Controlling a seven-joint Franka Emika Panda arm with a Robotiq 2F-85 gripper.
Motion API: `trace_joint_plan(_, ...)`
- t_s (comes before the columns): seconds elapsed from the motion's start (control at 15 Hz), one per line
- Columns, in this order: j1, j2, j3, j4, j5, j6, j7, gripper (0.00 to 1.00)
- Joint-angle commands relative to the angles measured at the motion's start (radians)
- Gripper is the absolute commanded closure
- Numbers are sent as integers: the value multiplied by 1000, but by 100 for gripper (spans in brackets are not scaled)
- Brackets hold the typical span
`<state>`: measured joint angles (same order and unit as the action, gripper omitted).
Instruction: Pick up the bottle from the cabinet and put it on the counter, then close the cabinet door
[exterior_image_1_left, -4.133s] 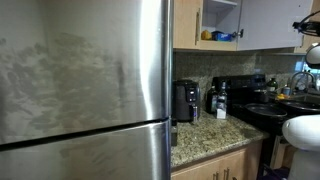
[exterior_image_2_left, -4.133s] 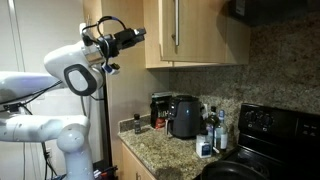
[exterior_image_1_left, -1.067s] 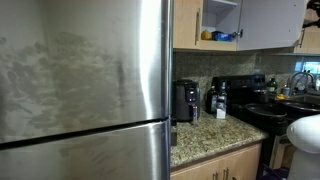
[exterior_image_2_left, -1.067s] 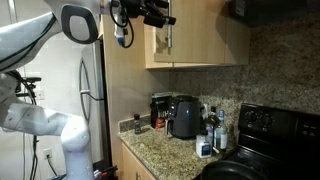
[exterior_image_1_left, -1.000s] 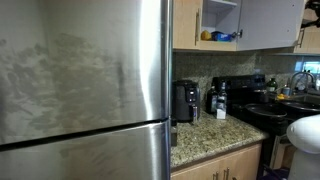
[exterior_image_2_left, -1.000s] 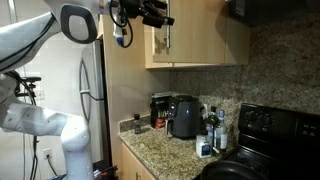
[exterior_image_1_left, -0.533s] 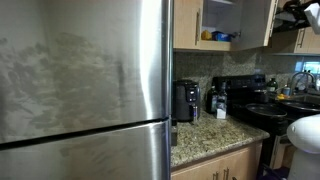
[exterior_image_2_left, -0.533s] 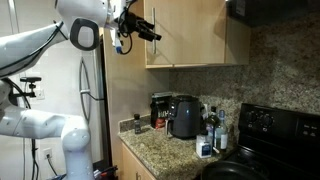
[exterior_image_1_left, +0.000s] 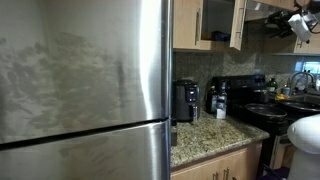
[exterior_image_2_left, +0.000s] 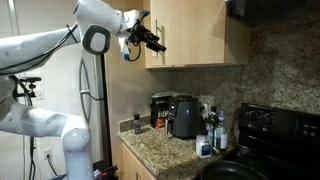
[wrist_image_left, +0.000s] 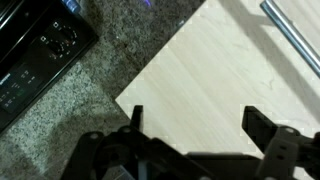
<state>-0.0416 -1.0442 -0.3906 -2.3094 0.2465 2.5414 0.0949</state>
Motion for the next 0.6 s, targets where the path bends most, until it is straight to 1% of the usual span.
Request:
trace_joint_plan(0.0, 7, 170, 111, 49, -12, -32, 5, 0)
trace_joint_plan(0.13, 20, 230, 178, 69, -26, -60, -5, 0)
trace_joint_plan(0.2, 30, 252, 201, 85, -33, -85, -18, 0)
trace_joint_plan(0.33, 20, 280, 219, 118, -62, -100, -40, 0)
trace_joint_plan(0.4, 12, 278, 221, 121, -67, -98, -39, 0)
trace_joint_plan(0.47, 21, 266, 210, 119, -66, -98, -58, 0)
trace_joint_plan(0.53, 12, 271, 221, 96, -51, -60, -26, 0)
